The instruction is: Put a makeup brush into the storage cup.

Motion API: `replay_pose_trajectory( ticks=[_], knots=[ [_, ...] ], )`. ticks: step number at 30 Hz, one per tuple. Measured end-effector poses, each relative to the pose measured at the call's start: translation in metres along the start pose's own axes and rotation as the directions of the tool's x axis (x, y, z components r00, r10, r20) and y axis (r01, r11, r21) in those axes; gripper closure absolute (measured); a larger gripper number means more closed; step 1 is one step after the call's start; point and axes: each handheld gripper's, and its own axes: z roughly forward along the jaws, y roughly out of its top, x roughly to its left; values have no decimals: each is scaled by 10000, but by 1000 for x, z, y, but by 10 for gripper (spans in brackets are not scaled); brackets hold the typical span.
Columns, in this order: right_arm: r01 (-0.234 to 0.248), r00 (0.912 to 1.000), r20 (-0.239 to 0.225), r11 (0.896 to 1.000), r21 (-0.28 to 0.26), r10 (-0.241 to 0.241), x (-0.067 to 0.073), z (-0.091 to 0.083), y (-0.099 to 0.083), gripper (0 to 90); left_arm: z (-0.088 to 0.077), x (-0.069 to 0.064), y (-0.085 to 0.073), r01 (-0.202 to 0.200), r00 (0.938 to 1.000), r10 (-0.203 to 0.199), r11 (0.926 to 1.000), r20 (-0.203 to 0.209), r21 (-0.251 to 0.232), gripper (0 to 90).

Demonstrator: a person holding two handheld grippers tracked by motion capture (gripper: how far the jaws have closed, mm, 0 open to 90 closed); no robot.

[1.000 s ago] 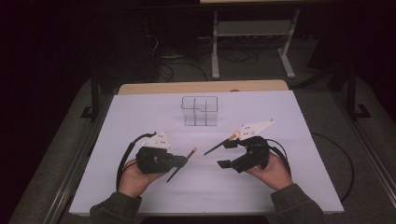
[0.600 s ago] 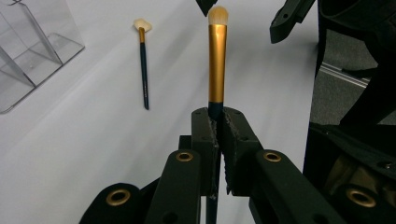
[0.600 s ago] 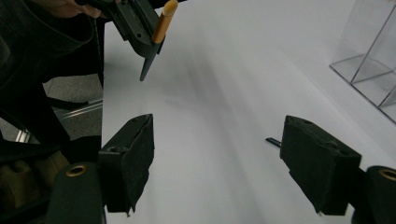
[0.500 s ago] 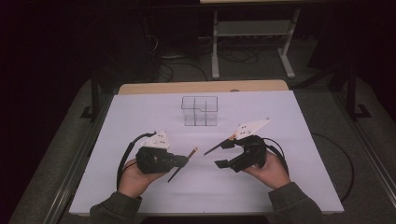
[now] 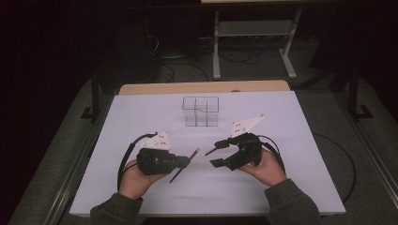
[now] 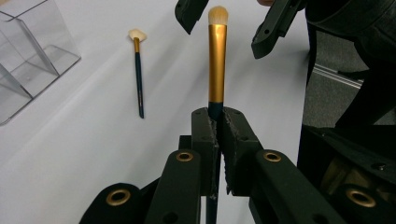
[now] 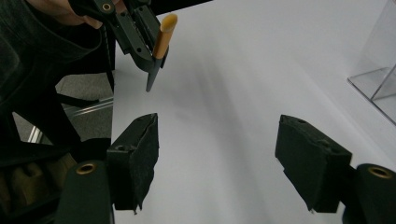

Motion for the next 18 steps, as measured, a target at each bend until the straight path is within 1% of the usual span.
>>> replay_pose_trajectory(
  ticks=[4, 9, 13, 15, 17, 18],
  knots=[
    [26, 9999, -108, 10000, 2, -26, 0, 1, 3, 300, 0, 0, 0, -76, 10000, 76, 10000, 20, -10, 839],
    [-91, 9997, -240, 9999, -63, 89, 0, 1, 8, 311, -2, 0, 0, 3, 10000, -2, 9999, 71, -159, 839],
    [-26, 9995, -327, 10000, -86, 24, 1, 4, 13, 321, -2, 0, 0, 43, 9999, -40, 9995, 98, -326, 839],
    [11, 9994, -351, 9999, -110, -15, 1, 4, 13, 325, -2, 0, 0, 44, 9999, -40, 9994, 109, -335, 839],
    [28, 9991, -433, 9999, -115, -33, 1, 7, 15, 333, -2, 0, -1, 45, 9999, -40, 9994, 135, -354, 839],
    [19, 9984, -569, 9999, -106, -25, 1, 10, 17, 345, -2, 0, -1, 38, 9999, -33, 9994, 144, -353, 839]
  ],
)
